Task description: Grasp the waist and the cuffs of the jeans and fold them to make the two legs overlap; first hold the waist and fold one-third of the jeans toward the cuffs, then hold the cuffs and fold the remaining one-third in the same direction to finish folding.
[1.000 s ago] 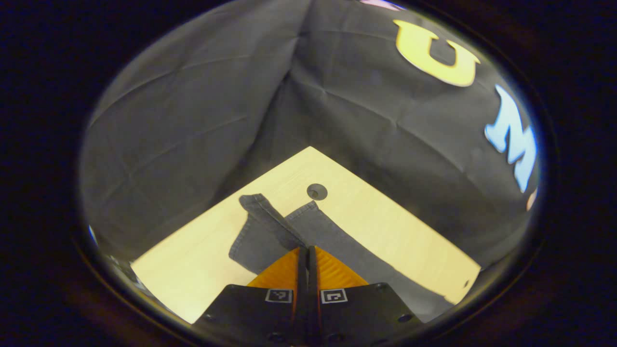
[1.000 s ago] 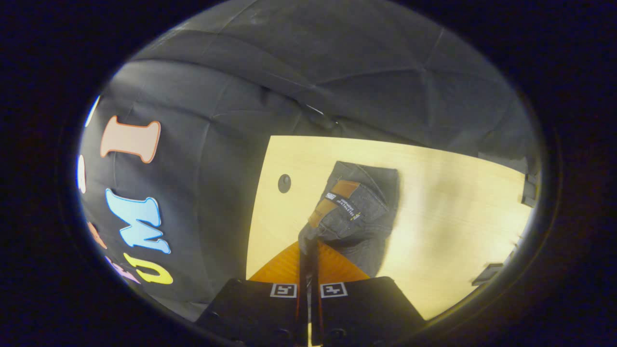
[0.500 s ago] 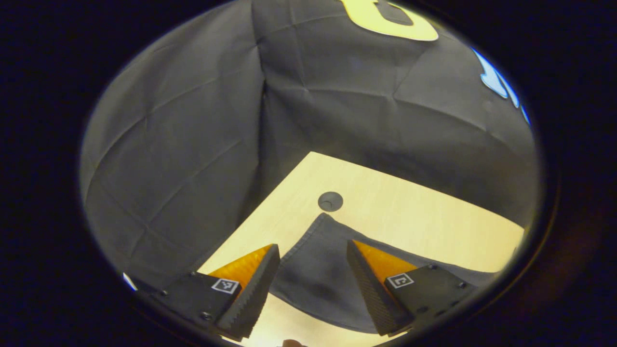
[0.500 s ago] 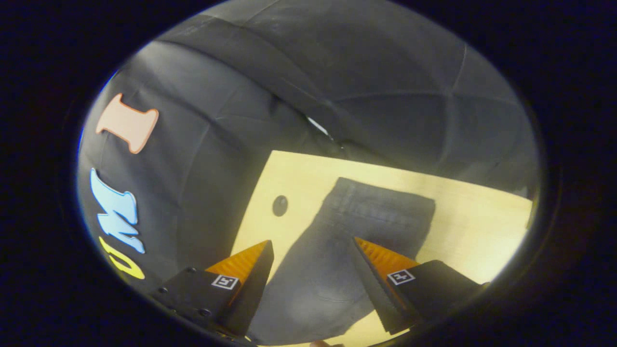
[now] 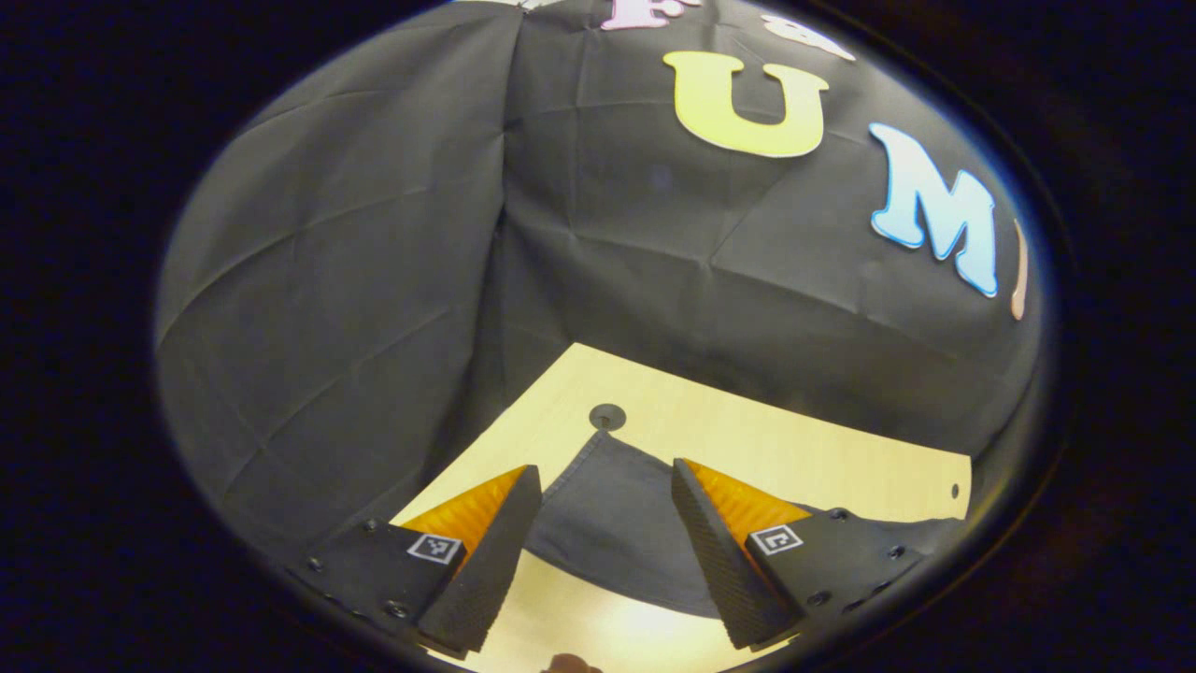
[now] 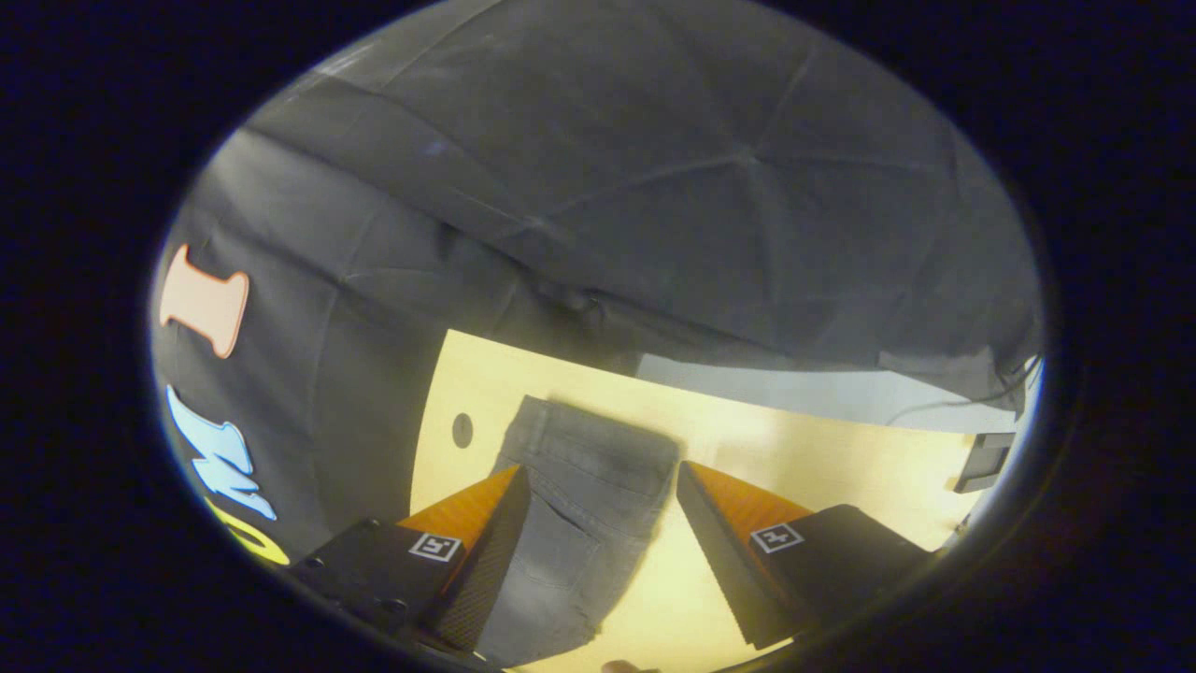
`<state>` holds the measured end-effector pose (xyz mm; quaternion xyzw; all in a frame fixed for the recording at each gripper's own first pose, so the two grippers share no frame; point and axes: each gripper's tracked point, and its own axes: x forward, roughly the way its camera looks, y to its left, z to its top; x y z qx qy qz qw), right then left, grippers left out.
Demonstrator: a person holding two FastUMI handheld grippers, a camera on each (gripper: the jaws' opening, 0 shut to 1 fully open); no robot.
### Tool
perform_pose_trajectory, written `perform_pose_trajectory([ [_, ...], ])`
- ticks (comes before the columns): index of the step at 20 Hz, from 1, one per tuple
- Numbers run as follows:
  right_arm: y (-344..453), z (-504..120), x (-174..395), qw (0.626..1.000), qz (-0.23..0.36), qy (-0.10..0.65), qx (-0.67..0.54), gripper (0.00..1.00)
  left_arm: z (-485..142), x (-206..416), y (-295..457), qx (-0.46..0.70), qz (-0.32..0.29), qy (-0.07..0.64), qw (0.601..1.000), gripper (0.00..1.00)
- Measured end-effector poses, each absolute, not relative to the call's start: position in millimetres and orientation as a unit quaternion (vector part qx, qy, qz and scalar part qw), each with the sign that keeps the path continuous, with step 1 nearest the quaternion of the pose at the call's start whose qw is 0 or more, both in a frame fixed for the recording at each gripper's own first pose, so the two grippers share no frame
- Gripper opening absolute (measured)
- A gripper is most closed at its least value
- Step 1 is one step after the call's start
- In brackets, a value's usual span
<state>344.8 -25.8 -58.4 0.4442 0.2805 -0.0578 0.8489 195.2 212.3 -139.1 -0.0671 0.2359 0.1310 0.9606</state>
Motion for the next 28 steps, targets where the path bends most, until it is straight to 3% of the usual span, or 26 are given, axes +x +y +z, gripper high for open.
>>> perform_pose_trajectory([
  [7, 0, -115, 364, 0.817, -0.034, 0.376, 0.436, 0.96, -114, 66, 191, -0.118, 0.102, 0.2, 0.967, 0.94],
  [10, 27, -117, 380, 0.801, -0.022, 0.394, 0.451, 0.96, -109, 39, 205, -0.138, 0.128, 0.19, 0.964, 0.92],
  [13, 23, -122, 380, 0.784, -0.065, 0.412, 0.461, 0.94, -124, 30, 214, -0.191, 0.156, 0.2, 0.948, 0.96],
  [14, 20, -123, 378, 0.77, -0.078, 0.418, 0.475, 0.82, -132, 25, 210, -0.206, 0.16, 0.206, 0.943, 1.0],
  [15, 19, -123, 381, 0.758, -0.084, 0.422, 0.489, 0.81, -140, 19, 206, -0.216, 0.163, 0.213, 0.939, 0.98],
  [16, 19, -122, 381, 0.755, -0.082, 0.426, 0.492, 0.71, -148, 13, 202, -0.22, 0.165, 0.218, 0.936, 0.98],
  [19, 18, -124, 383, 0.774, -0.063, 0.423, 0.467, 0.61, -175, -4, 184, -0.221, 0.166, 0.241, 0.93, 0.99],
  [20, 17, -124, 384, 0.786, -0.06, 0.408, 0.461, 0.48, -184, -8, 179, -0.222, 0.167, 0.249, 0.928, 0.99],
  [26, 22, -124, 387, 0.809, -0.03, 0.36, 0.465, 0.27, -219, -25, 159, -0.25, 0.164, 0.281, 0.912, 0.98],
  [28, 16, -122, 384, 0.828, -0.039, 0.362, 0.427, 0.27, -224, -26, 157, -0.256, 0.165, 0.288, 0.908, 1.0],
])
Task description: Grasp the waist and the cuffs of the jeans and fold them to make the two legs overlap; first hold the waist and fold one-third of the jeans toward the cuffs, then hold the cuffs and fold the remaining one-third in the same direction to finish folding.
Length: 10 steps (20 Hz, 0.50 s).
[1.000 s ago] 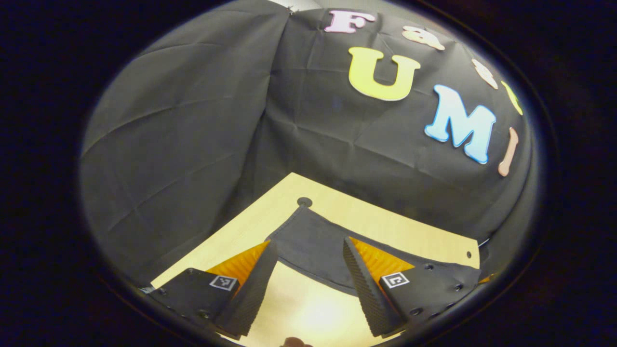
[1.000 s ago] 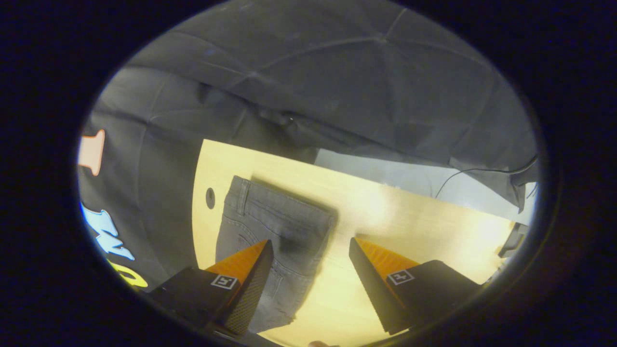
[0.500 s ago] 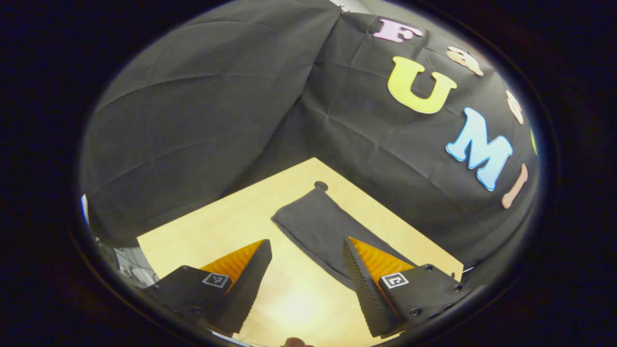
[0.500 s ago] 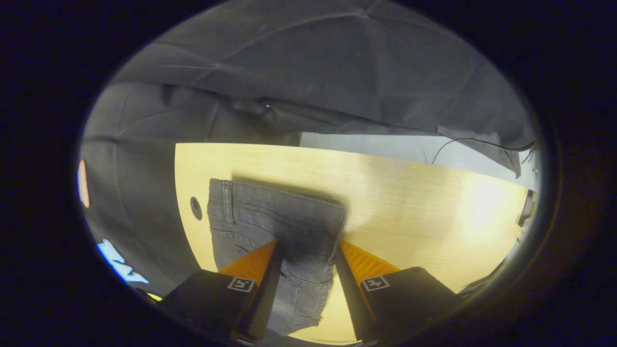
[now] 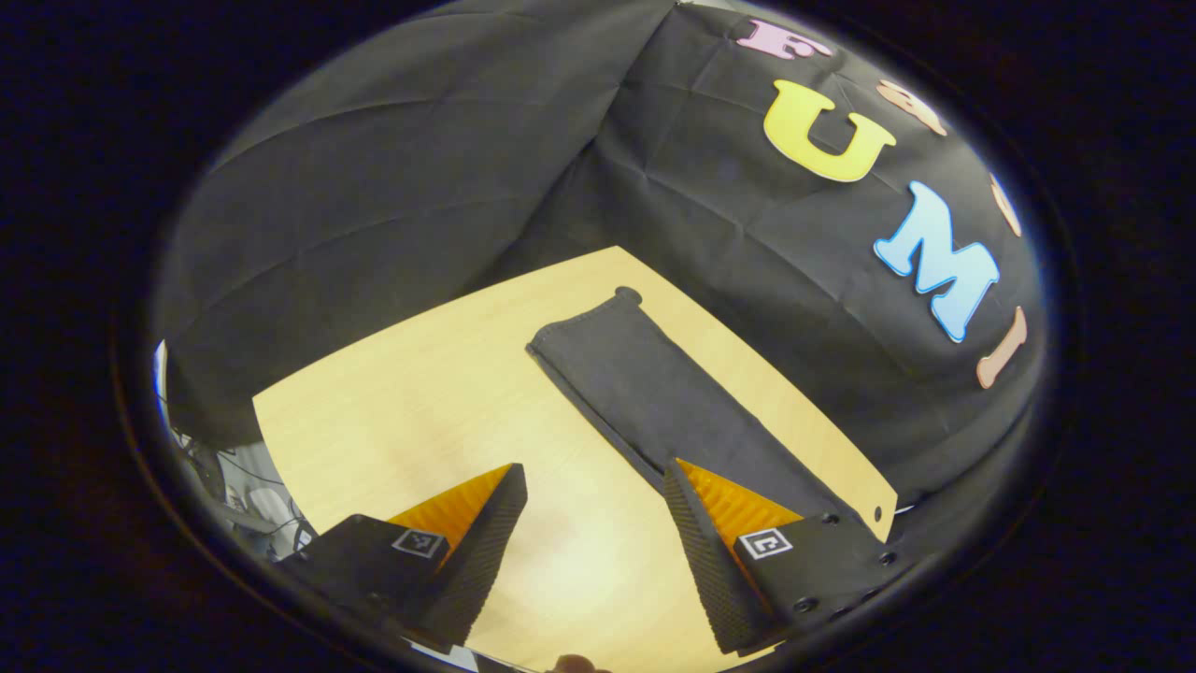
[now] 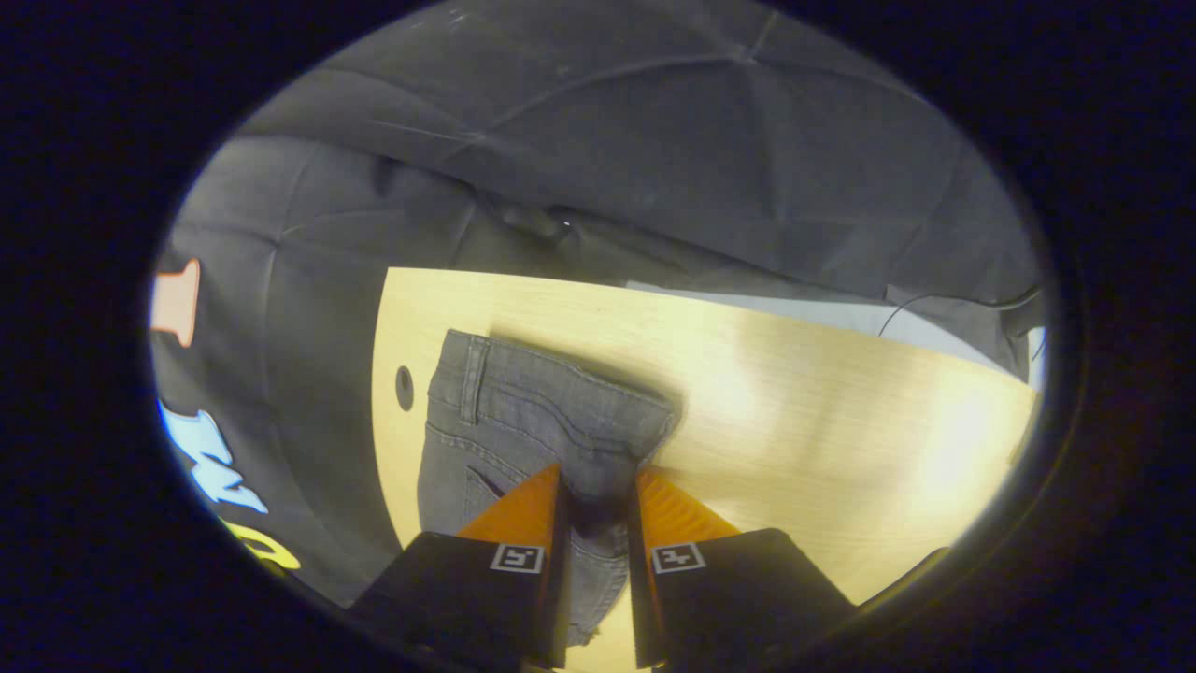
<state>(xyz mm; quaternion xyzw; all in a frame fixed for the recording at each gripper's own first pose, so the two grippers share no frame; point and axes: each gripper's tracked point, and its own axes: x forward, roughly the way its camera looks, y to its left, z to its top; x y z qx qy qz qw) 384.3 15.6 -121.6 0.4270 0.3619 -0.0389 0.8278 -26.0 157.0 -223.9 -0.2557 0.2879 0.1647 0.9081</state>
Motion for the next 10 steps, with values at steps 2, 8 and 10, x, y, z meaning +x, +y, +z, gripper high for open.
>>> perform_pose_trajectory([
  [2, 4, -113, 378, 0.866, -0.042, 0.354, 0.349, 0.21, -224, -25, 160, -0.258, 0.165, 0.286, 0.908, 0.99],
  [8, -30, -25, 380, 0.956, -0.122, 0.24, 0.119, 0.2, -238, -34, 170, -0.287, 0.16, 0.282, 0.902, 0.94],
  [10, -14, 8, 370, 0.968, -0.148, 0.199, 0.034, 0.2, -246, -40, 173, -0.294, 0.159, 0.282, 0.899, 0.94],
])
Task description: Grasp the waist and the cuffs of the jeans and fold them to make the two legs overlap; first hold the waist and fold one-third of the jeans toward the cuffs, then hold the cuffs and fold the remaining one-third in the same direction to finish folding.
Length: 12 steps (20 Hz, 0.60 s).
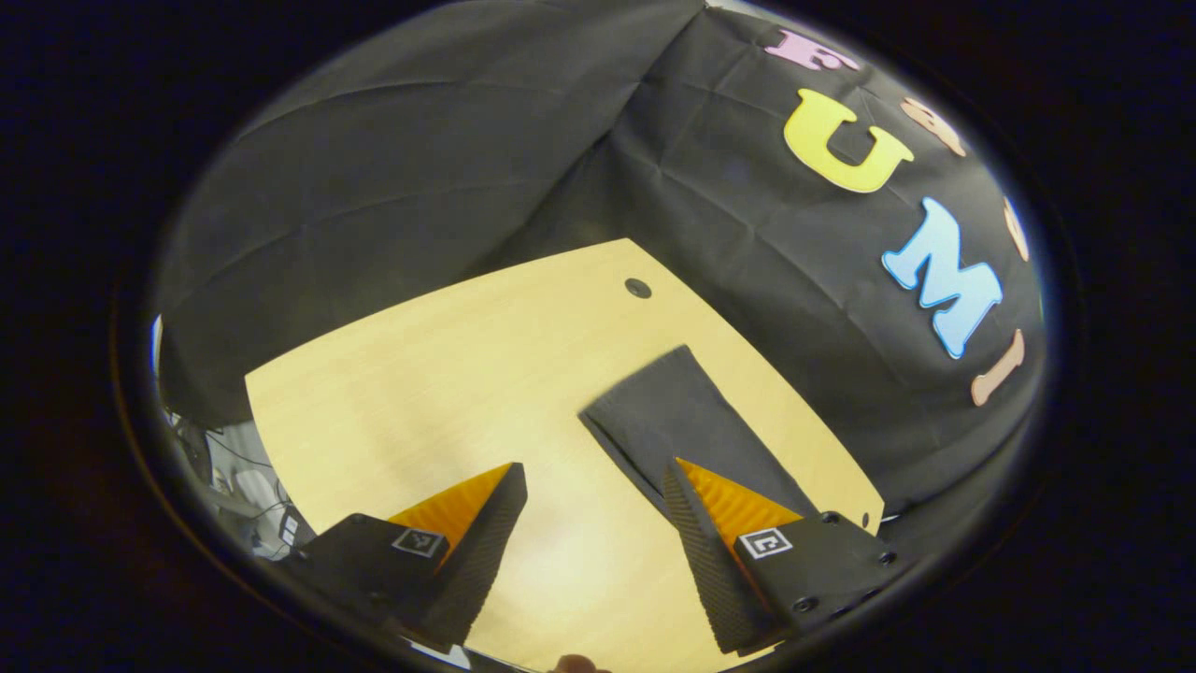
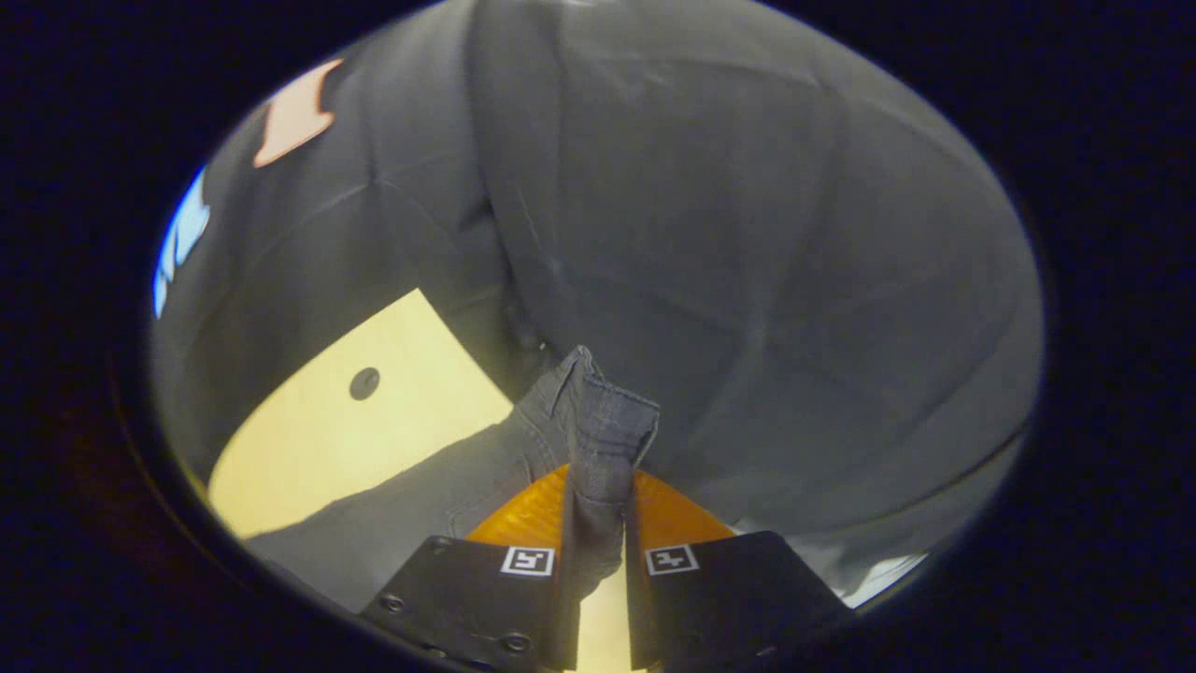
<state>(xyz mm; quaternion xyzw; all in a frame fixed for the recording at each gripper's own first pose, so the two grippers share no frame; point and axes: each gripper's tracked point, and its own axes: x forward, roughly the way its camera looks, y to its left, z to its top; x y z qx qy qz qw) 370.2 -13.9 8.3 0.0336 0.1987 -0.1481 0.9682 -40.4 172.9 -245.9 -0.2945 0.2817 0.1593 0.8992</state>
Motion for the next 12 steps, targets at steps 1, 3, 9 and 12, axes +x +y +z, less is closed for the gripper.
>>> perform_pose_trajectory([
  [1, -2, 26, 367, 0.973, -0.151, 0.175, 0.007, 0.2, -252, -43, 174, -0.299, 0.16, 0.282, 0.897, 0.99],
  [3, 28, 54, 360, 0.983, -0.13, 0.128, -0.02, 0.2, -261, -51, 176, -0.315, 0.156, 0.284, 0.892, 0.99],
  [9, 197, 108, 270, 0.998, 0.046, 0.043, -0.023, 0.2, -286, -72, 189, -0.347, 0.166, 0.293, 0.875, 0.99],
  [12, 230, 99, 219, 0.988, 0.137, 0.066, 0.001, 0.19, -280, -77, 198, -0.347, 0.169, 0.29, 0.876, 0.99],
])
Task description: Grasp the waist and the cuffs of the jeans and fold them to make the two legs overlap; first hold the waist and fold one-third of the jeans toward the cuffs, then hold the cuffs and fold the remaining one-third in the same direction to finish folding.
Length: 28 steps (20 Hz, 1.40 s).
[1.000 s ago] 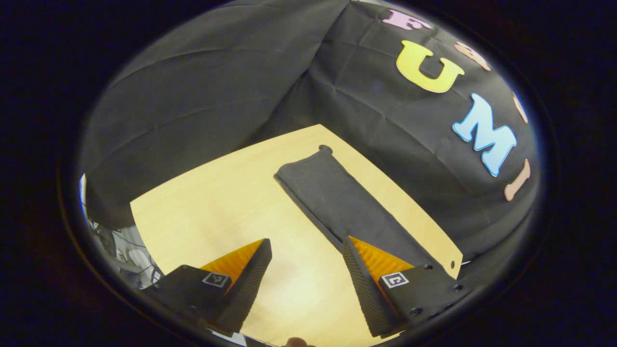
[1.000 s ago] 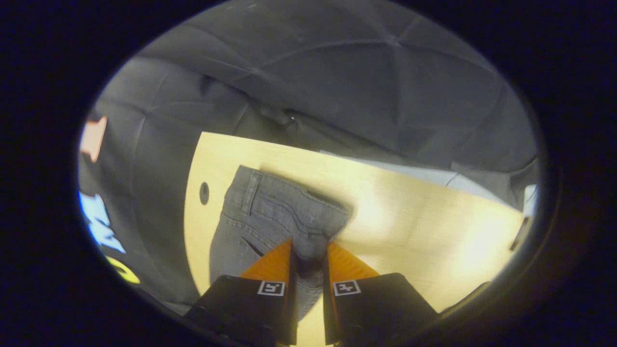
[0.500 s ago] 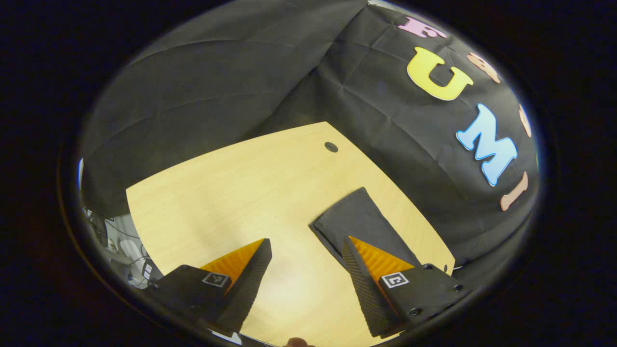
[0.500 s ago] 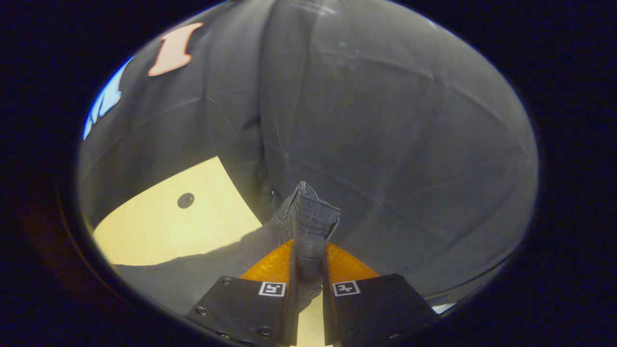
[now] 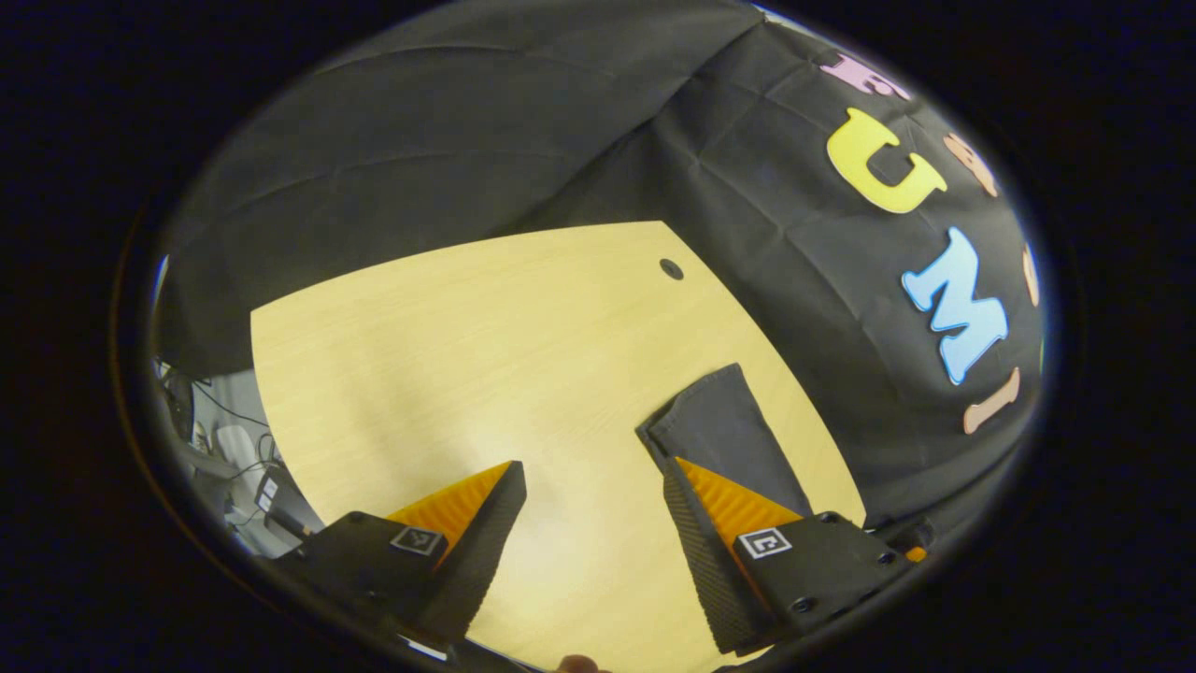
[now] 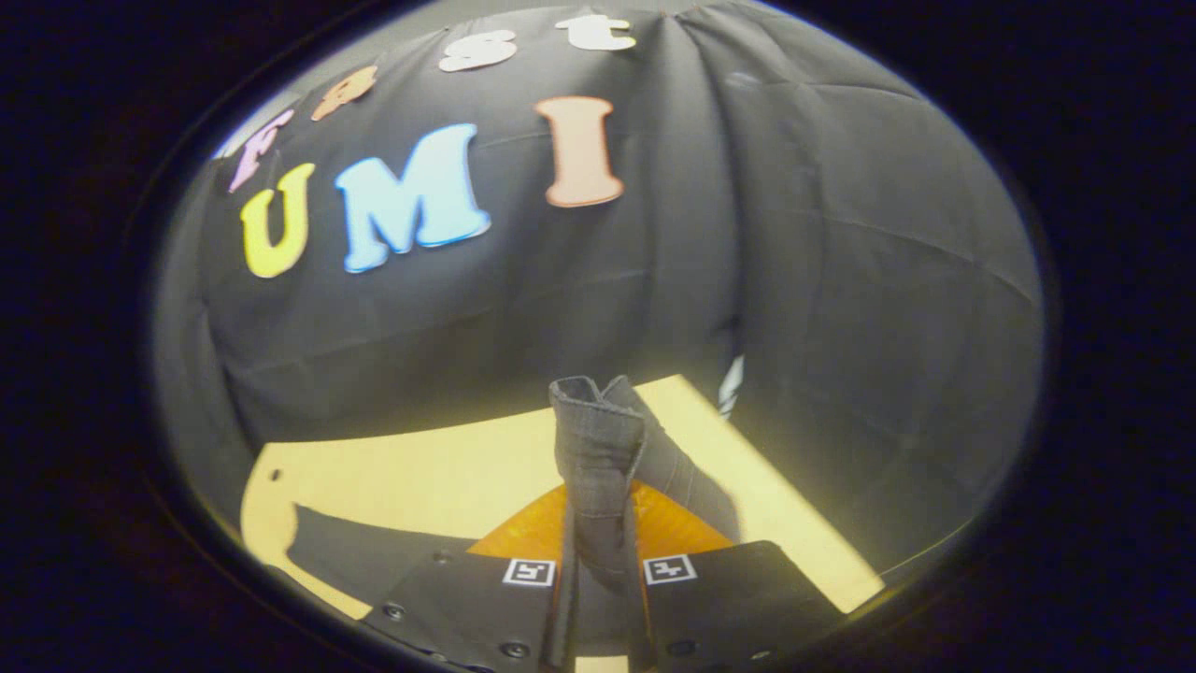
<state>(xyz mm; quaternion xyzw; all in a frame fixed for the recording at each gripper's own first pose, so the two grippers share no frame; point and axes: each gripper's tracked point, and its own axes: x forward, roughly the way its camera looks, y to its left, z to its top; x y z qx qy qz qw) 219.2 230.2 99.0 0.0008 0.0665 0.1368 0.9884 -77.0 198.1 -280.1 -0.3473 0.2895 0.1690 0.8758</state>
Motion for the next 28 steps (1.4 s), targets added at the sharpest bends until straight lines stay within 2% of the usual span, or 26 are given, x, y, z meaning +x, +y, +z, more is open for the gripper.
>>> perform_pose_trajectory([
  [2, 254, 93, 231, 0.983, 0.159, 0.09, -0.012, 0.19, -277, -82, 205, -0.348, 0.172, 0.285, 0.876, 0.99],
  [5, 266, 45, 202, 0.969, 0.177, 0.168, -0.045, 0.18, -274, -92, 215, -0.358, 0.179, 0.28, 0.873, 0.99],
  [6, 263, 30, 194, 0.961, 0.184, 0.198, -0.063, 0.21, -274, -95, 218, -0.361, 0.182, 0.28, 0.871, 0.99],
  [7, 266, 12, 192, 0.948, 0.204, 0.23, -0.078, 0.28, -276, -96, 219, -0.364, 0.185, 0.28, 0.869, 0.99],
  [10, 264, -4, 174, 0.933, 0.23, 0.264, -0.08, 0.9, -285, -88, 215, -0.368, 0.195, 0.293, 0.861, 0.99],
  [12, 262, -16, 168, 0.93, 0.228, 0.27, -0.101, 0.99, -298, -76, 202, -0.376, 0.192, 0.316, 0.85, 0.98],
  [15, 228, -15, 168, 0.934, 0.215, 0.27, -0.091, 0.99, -323, -33, 169, -0.407, 0.173, 0.355, 0.823, 0.98],
  [17, 198, -15, 168, 0.937, 0.197, 0.279, -0.073, 0.94, -346, -4, 159, -0.434, 0.168, 0.384, 0.798, 0.98],
  [19, 161, -17, 169, 0.942, 0.168, 0.286, -0.059, 0.97, -366, 26, 156, -0.451, 0.164, 0.406, 0.777, 0.98],
  [21, 124, -19, 167, 0.945, 0.14, 0.291, -0.041, 0.97, -388, 52, 165, -0.441, 0.168, 0.421, 0.775, 0.99],
  [22, 109, -21, 165, 0.947, 0.126, 0.295, -0.031, 0.97, -393, 62, 164, -0.441, 0.164, 0.423, 0.775, 0.93],
  [23, 94, -24, 164, 0.948, 0.111, 0.298, -0.022, 0.97, -397, 71, 161, -0.444, 0.158, 0.424, 0.773, 0.98],
  [24, 81, -26, 162, 0.948, 0.097, 0.303, -0.013, 0.97, -396, 82, 159, -0.442, 0.152, 0.416, 0.78, 0.97],
  [25, 70, -30, 160, 0.948, 0.085, 0.307, -0.005, 0.97, -392, 92, 156, -0.444, 0.139, 0.404, 0.788, 0.93],
  [28, 55, -42, 153, 0.943, 0.064, 0.326, 0.003, 0.97, -389, 111, 136, -0.427, 0.117, 0.399, 0.803, 0.92],
])
